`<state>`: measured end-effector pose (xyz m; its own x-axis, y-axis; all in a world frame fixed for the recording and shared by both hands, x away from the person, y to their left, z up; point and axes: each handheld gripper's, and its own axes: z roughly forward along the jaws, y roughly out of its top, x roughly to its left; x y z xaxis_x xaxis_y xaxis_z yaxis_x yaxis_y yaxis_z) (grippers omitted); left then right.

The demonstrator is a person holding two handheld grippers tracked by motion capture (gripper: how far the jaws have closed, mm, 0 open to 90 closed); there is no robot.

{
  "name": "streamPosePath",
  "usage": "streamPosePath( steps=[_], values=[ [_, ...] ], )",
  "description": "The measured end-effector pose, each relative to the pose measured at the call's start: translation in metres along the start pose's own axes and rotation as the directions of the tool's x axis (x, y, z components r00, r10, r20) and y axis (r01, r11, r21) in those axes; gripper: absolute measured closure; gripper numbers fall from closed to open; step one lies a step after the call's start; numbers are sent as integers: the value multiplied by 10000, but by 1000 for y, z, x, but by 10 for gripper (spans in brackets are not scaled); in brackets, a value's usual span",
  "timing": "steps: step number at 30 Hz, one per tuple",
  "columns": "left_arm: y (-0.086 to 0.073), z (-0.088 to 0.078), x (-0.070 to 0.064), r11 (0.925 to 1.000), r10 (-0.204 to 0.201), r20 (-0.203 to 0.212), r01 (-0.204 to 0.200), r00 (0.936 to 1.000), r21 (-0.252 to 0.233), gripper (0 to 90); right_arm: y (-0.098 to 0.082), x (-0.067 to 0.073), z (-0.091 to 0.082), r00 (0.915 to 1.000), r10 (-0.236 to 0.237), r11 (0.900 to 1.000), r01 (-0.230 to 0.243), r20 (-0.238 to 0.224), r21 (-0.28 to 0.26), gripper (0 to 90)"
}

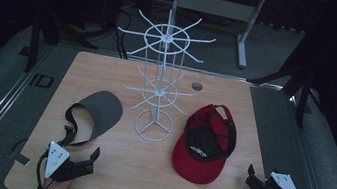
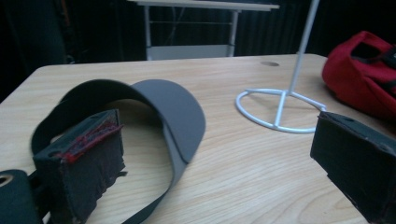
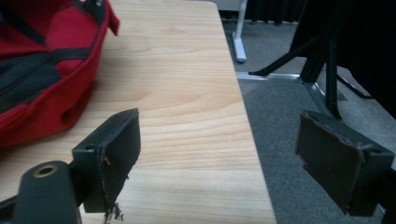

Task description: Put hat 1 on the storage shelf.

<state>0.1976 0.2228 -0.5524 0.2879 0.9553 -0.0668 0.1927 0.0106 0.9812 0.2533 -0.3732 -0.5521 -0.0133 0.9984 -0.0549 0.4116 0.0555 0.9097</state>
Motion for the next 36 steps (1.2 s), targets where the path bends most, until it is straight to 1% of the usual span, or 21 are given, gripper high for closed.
streamPosePath(
  steps=[2,3,4,5,7,9,10,13,15,16,19,20,22,25,26,27,29,30,32,33,36],
  values=[
    [1,0,2,9997,-232,-153,233,9996,15,23,0,0,0,10000,-30,9999,31,43,-102,142],
    [1,0,3,9995,-314,-202,315,9993,16,18,0,-2,1,9999,-49,10000,48,-135,-72,142],
    [1,0,3,9993,-354,-342,359,9988,139,14,0,-2,1,9999,-49,10000,49,-146,12,142],
    [1,1,4,9989,-358,-382,369,9986,274,14,0,-3,0,10000,13,10000,-12,-81,63,142],
    [1,1,3,9992,-319,-472,330,9984,229,14,2,-5,-2,9997,152,9999,-151,-208,58,143],
    [1,2,2,9995,-275,-397,281,9988,151,14,4,-7,-4,9987,287,9996,-284,-422,54,151],
    [2,2,1,9996,-285,-391,288,9988,70,14,6,-6,-6,9988,284,9996,-281,-399,94,161],
    [2,2,0,9983,-561,-3,561,9984,130,15,15,-5,-8,9971,261,9994,-245,-715,239,161],
    [2,2,-2,9987,-436,148,432,9989,258,15,23,-5,-10,9945,321,9994,-305,-995,175,161],
    [2,3,-4,9989,-362,144,357,9992,315,15,27,-4,-10,9932,333,9994,-318,-1114,153,161],
    [1,3,-7,9980,-486,243,475,9985,425,16,41,0,-8,9919,-10,9994,54,-1272,336,160],
    [0,4,-8,9978,-482,233,471,9986,466,16,45,1,-7,9908,-77,9993,124,-1351,340,160],
    [0,4,-9,9968,-524,393,499,9979,630,16,52,3,-6,9890,-174,9988,239,-1467,422,160],
    [1,4,-11,9951,-633,584,586,9963,796,16,62,7,-3,9847,-269,9985,348,-1723,430,160],
    [2,4,-12,9938,-630,611,570,9961,957,16,66,8,-1,9830,-305,9984,387,-1810,417,160],
    [3,4,-14,9930,-542,527,482,9971,1082,16,69,9,0,9802,-282,9986,366,-1962,392,160],
    [4,4,-15,9923,-518,728,431,9960,1161,16,77,12,3,9759,-293,9983,396,-2162,433,160],
    [4,4,-17,9923,-483,765,391,9959,1174,16,79,13,4,9757,-297,9984,394,-2171,401,160],
    [5,4,-19,9941,-377,974,274,9945,1045,16,85,15,7,9708,-235,9986,341,-2389,401,153],
    [5,4,-21,9953,-281,988,187,9947,953,16,89,17,10,9692,-258,9983,378,-2448,442,151],
    [6,3,-22,9960,-210,1132,110,9933,886,16,97,23,15,9656,-396,9977,523,-2570,429,151]
  ],
)
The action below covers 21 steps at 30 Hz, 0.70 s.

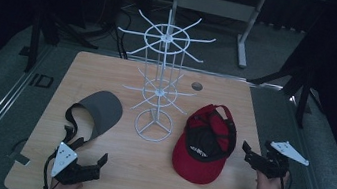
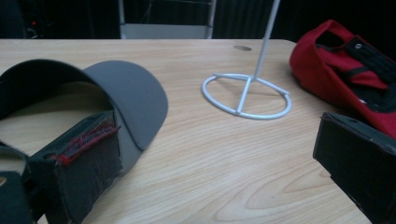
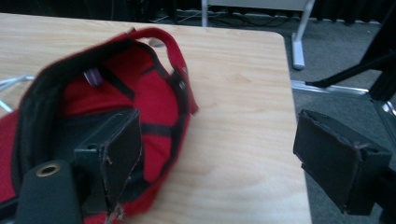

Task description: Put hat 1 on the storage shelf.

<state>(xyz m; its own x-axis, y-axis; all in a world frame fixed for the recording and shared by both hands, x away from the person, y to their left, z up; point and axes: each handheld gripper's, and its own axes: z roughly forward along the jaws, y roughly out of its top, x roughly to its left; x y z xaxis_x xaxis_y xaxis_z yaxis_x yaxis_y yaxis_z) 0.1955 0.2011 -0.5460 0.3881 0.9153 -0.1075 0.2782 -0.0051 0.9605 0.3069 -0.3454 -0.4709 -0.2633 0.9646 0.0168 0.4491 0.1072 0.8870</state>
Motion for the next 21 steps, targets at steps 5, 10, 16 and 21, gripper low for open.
streamPosePath(
  steps=[5,10,16,21],
  values=[
    [1,-1,1,10000,-16,-35,16,10000,6,16,18,4,14,9991,-430,9985,430,1,346,151],
    [0,0,1,9998,-157,134,156,9998,105,16,32,4,29,9978,-608,9969,620,-272,483,151],
    [0,1,-3,9999,-34,380,29,9993,128,16,42,2,49,9971,-682,9937,708,-327,869,147],
    [0,1,-5,9998,-2,471,-7,9989,190,16,41,0,71,9972,65,9934,21,-745,1149,131]
  ],
)
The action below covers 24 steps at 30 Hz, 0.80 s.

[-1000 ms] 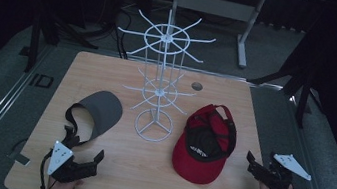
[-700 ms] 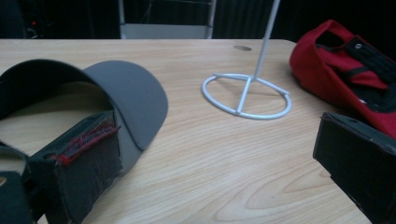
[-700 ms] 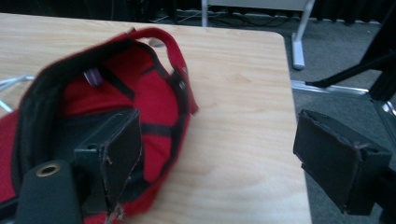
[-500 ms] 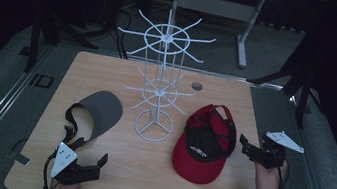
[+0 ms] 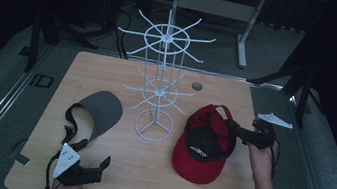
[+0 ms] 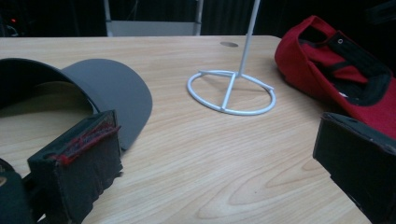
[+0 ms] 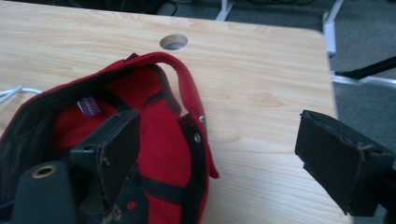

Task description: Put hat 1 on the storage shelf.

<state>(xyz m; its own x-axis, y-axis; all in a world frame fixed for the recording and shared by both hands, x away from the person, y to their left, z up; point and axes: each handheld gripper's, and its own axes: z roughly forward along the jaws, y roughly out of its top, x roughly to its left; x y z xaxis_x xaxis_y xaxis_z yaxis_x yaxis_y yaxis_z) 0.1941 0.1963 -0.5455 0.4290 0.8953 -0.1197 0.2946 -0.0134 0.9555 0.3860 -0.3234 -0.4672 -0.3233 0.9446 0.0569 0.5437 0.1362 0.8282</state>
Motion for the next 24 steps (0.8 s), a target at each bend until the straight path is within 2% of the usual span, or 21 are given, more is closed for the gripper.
streamPosePath(
  steps=[3,5,8,10,13,16,18,21,24],
  values=[
    [0,0,0,10000,7,41,-8,10000,36,16,-2,2,14,9997,225,9992,-223,-72,344,132],
    [0,0,-1,10000,56,20,-57,10000,31,16,-5,1,22,9988,408,9983,-396,-285,428,132],
    [0,0,-1,10000,60,42,-60,10000,39,16,-11,3,35,9980,463,9952,-424,-425,878,126],
    [0,0,-1,10000,18,66,-18,10000,52,16,-16,6,42,9989,243,9928,-195,-398,1181,125],
    [0,0,-1,10000,21,82,-21,10000,64,16,-23,13,50,9982,98,9878,-4,-594,1557,128],
    [0,0,-2,10000,10,71,-11,10000,70,16,-27,20,54,9978,-444,9850,518,-484,1644,218],
    [0,0,-2,10000,-12,102,11,9999,78,16,-29,24,56,9974,-567,9842,632,-438,1654,269],
    [0,0,-2,10000,-9,139,7,9999,87,16,-34,31,59,9949,-1004,9801,976,72,1729,340],
    [0,1,-2,10000,-12,144,10,9999,92,16,-39,35,62,9912,-1313,9743,1260,162,1867,394]
  ],
)
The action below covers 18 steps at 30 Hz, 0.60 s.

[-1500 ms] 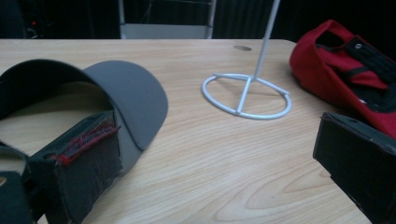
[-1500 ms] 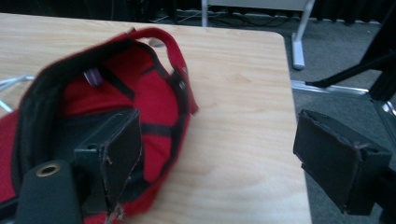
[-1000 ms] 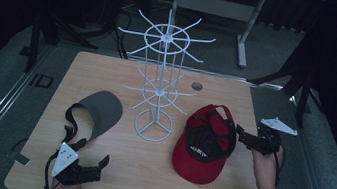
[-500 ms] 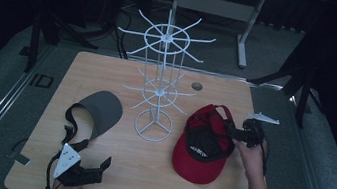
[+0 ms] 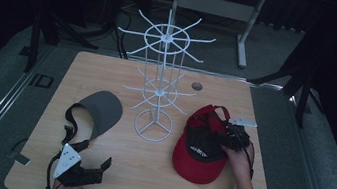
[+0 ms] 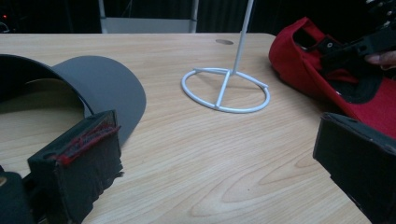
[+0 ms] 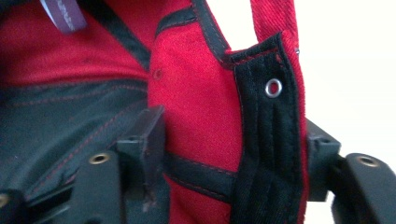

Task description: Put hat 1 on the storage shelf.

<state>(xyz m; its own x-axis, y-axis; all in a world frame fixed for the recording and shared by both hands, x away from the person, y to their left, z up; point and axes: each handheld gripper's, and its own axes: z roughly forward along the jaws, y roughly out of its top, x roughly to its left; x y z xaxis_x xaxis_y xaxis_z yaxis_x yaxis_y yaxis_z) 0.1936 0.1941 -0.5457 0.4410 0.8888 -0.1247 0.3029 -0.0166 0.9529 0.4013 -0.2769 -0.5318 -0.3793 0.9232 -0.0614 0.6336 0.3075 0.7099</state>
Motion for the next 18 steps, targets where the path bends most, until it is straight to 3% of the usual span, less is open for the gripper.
streamPosePath(
  steps=[5,8,10,12,18],
  values=[
    [0,0,0,10000,51,0,-51,10000,59,16,-3,6,6,9994,-331,9990,328,92,315,441],
    [0,0,0,10000,14,-30,-14,10000,25,16,-5,9,8,9987,-507,9979,511,-114,401,545],
    [0,0,0,10000,2,-42,-2,10000,39,16,-6,10,8,9980,-606,9970,614,-182,469,730],
    [0,0,0,10000,11,-23,-11,10000,74,16,-6,10,7,9979,-629,9971,635,-135,411,829],
    [-1,1,0,10000,-13,-26,13,10000,74,16,1,10,-4,9954,-956,9953,957,-44,178,859]
  ],
)
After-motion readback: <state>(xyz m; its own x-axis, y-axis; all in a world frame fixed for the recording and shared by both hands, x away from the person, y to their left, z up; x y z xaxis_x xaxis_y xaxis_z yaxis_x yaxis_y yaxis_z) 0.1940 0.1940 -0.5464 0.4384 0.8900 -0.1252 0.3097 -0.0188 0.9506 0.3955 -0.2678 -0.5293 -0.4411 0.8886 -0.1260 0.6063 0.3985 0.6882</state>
